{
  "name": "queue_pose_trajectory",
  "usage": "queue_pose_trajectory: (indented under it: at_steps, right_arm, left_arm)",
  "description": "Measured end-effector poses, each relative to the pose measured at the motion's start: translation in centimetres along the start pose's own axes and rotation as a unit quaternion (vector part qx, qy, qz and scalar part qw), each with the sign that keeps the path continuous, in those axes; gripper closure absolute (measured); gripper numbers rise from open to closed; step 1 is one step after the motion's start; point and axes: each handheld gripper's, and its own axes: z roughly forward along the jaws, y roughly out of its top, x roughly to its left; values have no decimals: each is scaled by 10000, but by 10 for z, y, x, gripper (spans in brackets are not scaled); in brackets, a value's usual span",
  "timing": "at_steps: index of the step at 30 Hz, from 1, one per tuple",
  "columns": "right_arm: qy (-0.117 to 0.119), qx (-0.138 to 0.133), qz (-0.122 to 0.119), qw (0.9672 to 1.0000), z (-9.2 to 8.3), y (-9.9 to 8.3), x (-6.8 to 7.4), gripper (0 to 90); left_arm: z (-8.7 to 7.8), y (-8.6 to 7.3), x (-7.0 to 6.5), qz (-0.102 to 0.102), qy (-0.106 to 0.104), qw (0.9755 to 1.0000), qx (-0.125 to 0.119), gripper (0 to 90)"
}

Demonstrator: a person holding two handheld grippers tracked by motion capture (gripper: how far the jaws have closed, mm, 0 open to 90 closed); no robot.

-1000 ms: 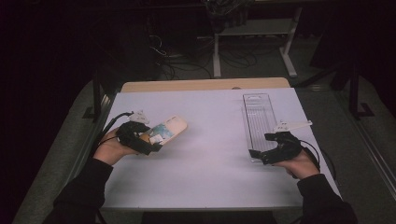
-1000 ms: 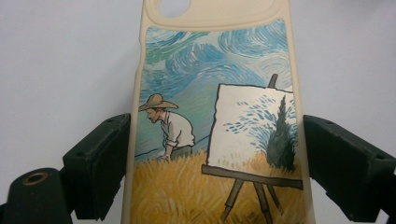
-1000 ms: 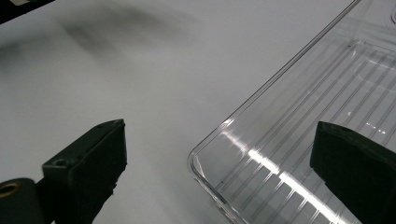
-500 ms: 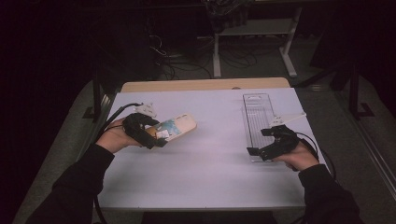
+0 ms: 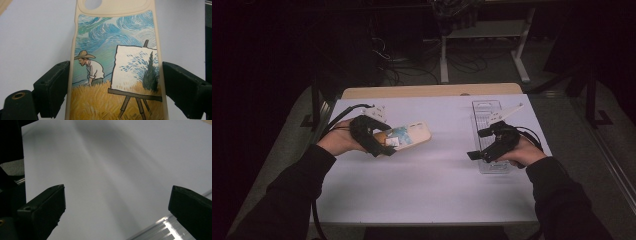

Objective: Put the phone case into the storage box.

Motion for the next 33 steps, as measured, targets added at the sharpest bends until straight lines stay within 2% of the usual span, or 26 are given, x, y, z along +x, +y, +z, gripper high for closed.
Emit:
queue_pose_trajectory:
  at_steps: [4,8,16,23,29,30,33]
  right_arm:
    - [175,56,-141,9997,4,10,1,3]
    - [339,75,-257,9991,7,20,2,3]
    - [513,203,-460,9974,14,36,7,3]
    - [574,232,-748,9953,17,49,12,2]
    - [649,260,-866,9938,21,60,16,1]
    - [659,269,-897,9934,22,61,17,0]
    - [702,299,-947,9926,25,66,19,0]
  left_arm:
    - [1,5,-1,220,-93,9996,115,111]
    - [1,10,-3,347,-127,9992,159,111]
    - [-1,21,-6,643,-244,9975,184,111]
    - [4,26,-9,773,-292,9961,310,111]
    - [9,30,-11,844,-337,9953,331,110]
    - [9,31,-11,918,-349,9945,373,110]
    - [12,33,-13,969,-361,9938,419,110]
